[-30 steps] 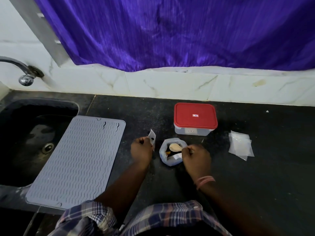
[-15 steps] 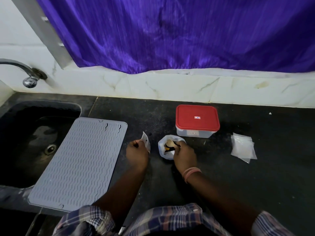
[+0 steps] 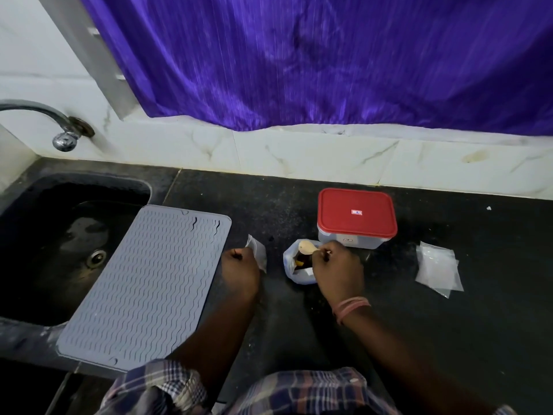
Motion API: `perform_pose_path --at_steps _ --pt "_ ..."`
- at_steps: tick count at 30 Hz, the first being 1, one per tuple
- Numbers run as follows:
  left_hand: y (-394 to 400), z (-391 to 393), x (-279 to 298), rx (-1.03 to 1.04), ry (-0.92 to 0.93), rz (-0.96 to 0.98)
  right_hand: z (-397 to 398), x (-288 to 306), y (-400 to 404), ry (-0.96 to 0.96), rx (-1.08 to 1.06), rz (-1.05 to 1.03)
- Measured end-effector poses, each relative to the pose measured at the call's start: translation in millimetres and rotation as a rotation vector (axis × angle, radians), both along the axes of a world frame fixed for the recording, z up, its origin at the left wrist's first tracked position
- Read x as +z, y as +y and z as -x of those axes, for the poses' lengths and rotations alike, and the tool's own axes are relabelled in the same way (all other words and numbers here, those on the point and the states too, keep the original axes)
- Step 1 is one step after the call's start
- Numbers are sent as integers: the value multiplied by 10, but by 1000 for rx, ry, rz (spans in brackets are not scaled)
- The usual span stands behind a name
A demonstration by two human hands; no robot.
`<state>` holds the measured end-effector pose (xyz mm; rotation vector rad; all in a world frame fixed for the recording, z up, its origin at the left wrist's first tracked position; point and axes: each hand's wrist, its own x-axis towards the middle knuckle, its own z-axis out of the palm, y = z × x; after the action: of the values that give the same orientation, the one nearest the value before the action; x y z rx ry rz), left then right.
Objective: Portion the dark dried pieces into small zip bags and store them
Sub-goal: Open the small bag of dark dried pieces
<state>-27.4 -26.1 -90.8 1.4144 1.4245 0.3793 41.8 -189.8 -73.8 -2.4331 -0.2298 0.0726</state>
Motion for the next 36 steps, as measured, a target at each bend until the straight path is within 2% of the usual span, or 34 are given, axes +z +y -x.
perform_pose_path --at_steps 2,5,9,11,13,15,18,21,26,31,36 --pt "85 4 -154 -20 25 -12 -64 20 -9 -2 7 55" --pt "137 -12 -173 -44 51 -54 -96 -50 -75 100 51 159" --pt "29 16 75 -138 -22 -46 -1 -271 -134 179 148 85" --pt "-40 19 167 -213 -63 -46 22 -318 -138 58 180 216" --pt "-87 -23 268 -320 -83 -149 3 -276 -114 -140 169 386" --pt "-104 -87 339 -447 -96 -308 -55 -142 -69 -213 178 284" --pt "-122 -165 520 -624 -82 -503 -156 34 19 -169 259 35" --pt "-147 -222 706 -741 -151 -592 -179 148 78 -91 362 -150" --pt "-165 -196 694 -789 -213 -377 5 332 -4 93 310 -486" --pt "-294 -43 645 -778 -428 -8 52 312 -178 210 183 -612" --pt "-444 25 588 -784 -376 -114 142 342 -368 199 200 -596"
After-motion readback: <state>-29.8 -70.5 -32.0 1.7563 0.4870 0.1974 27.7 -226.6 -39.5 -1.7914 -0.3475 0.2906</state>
